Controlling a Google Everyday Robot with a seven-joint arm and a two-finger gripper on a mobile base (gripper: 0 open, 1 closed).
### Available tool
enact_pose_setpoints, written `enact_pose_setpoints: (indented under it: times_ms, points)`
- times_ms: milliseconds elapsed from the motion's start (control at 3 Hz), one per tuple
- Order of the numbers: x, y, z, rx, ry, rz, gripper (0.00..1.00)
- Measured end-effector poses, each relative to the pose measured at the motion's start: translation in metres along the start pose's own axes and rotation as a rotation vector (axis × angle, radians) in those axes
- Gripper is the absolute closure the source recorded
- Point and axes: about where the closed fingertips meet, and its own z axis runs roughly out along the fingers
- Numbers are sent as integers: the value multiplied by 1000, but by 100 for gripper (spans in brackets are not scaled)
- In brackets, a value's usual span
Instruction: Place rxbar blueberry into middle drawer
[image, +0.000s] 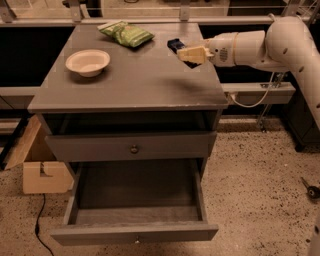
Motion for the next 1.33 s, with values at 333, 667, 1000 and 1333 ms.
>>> enact_pose_setpoints:
  times_ms: [333,667,1000,1333]
  points:
    - [-5,18,8,-54,-8,-81,100]
    - [-5,19,9,-57,-7,-87,100]
    - [7,56,-2,-143,19,-162,100]
    - [44,138,-30,-287,89,-289,100]
